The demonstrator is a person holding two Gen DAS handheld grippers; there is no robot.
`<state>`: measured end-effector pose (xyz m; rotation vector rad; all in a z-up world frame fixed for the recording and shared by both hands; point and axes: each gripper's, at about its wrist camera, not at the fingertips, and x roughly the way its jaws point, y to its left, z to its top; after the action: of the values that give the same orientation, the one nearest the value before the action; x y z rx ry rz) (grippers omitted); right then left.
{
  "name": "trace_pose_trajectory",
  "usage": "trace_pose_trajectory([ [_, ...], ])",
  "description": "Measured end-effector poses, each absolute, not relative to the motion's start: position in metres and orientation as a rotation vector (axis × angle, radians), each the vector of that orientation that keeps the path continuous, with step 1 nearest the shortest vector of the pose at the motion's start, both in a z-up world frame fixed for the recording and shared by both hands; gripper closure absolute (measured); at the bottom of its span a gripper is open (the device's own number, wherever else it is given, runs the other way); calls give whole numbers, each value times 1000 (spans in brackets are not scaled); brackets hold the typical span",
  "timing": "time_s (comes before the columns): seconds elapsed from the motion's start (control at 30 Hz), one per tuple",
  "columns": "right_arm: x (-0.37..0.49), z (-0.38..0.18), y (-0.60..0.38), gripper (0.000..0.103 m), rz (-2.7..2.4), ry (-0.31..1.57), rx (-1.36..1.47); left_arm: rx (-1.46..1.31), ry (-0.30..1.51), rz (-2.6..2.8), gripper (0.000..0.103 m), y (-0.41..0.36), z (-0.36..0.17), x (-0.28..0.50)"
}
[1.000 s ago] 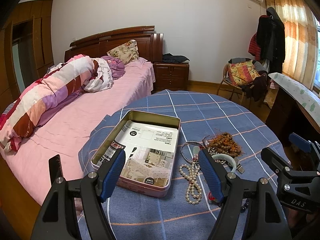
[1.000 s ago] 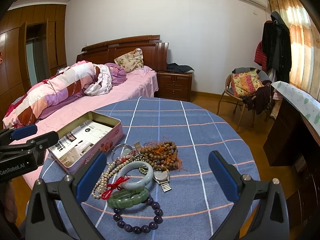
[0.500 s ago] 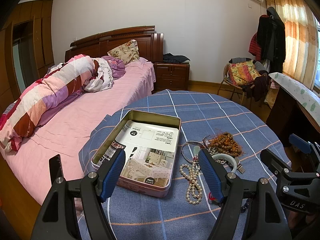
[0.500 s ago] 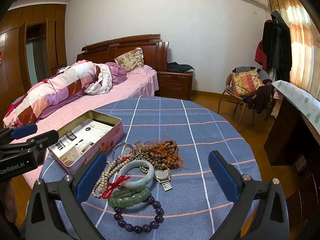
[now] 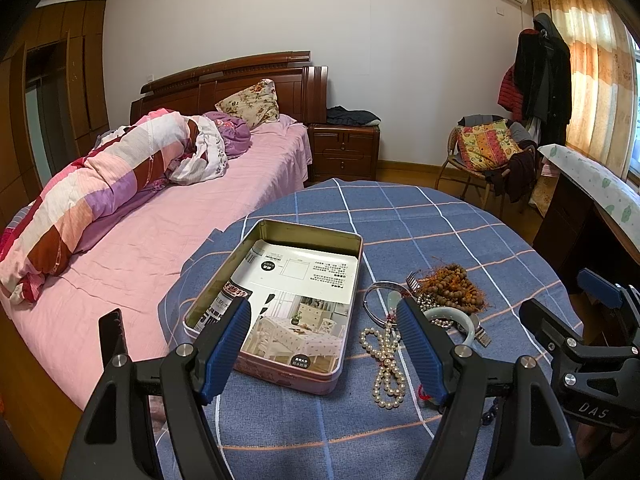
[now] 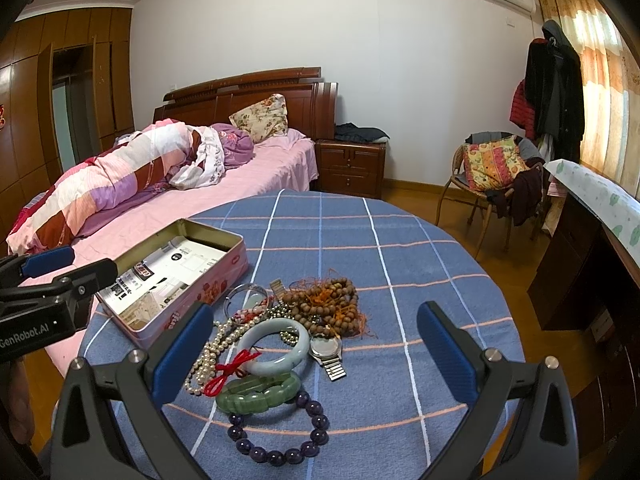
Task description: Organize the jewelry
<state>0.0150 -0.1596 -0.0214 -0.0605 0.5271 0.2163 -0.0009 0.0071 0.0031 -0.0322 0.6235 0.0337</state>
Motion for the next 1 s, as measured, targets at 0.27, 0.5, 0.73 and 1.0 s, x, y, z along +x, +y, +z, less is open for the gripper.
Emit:
trace_pose_trajectory([
  [0.27,14,-27,-158,0,217,533,-63,-30,624,35,28,7,2,-1],
  [0.5,14,-33,-156,0,215,540,-62,-29,630,37,28,8,-1,-1],
  [0.73,21,-45,-161,0,205,572,-59,-29,666,41,28,8,-17,7],
  [1.0,36,-68,-175,4,244,679,-58,-50,734,21,28,7,-44,20],
])
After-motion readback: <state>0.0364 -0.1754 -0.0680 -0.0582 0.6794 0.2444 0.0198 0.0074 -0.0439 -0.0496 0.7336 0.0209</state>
